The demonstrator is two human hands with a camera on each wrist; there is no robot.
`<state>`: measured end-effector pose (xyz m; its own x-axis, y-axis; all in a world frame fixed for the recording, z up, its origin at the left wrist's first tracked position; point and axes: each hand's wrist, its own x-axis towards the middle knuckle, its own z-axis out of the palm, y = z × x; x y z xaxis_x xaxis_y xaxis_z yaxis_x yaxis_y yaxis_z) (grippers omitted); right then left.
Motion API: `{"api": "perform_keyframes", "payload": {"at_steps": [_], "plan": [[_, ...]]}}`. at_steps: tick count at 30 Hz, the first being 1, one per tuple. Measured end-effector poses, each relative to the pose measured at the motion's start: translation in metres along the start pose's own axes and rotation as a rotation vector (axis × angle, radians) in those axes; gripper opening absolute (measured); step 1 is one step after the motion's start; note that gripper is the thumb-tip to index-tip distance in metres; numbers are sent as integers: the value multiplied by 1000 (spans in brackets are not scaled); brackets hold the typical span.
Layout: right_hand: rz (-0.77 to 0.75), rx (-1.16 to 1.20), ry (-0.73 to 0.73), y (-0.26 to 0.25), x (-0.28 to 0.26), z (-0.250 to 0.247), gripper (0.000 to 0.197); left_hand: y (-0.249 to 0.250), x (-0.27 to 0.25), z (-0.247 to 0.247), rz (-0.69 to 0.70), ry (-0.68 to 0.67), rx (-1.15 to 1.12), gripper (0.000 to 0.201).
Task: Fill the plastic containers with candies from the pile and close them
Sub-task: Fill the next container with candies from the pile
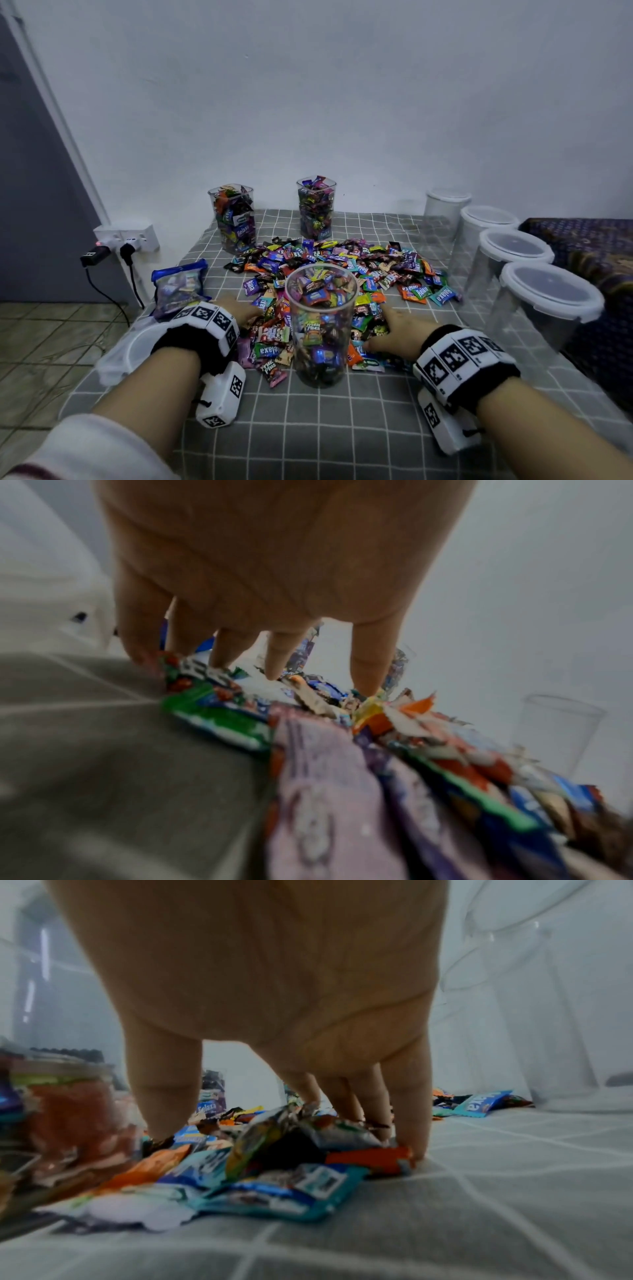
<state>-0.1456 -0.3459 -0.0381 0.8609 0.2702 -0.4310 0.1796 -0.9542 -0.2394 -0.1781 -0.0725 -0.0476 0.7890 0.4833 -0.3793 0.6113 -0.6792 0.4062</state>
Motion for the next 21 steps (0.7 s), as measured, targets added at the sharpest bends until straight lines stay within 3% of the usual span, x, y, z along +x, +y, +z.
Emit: {"api": "perform_keyframes", "payload": {"at_steps": [3,7,13,21], "plan": [[-32,-38,-30,-3,1,0,102,0,2,3,110,-86,44,86],[-57,-154,-34,-7,0,-1,101,5,-3,7,255,-238,110,87],[-143,-242,42,-17,-2,-1,64,17,-15,10,370,-71,330,58],[-159,-177,147,-20,-3,0,39,25,-24,8,380,73,340,29]]}}
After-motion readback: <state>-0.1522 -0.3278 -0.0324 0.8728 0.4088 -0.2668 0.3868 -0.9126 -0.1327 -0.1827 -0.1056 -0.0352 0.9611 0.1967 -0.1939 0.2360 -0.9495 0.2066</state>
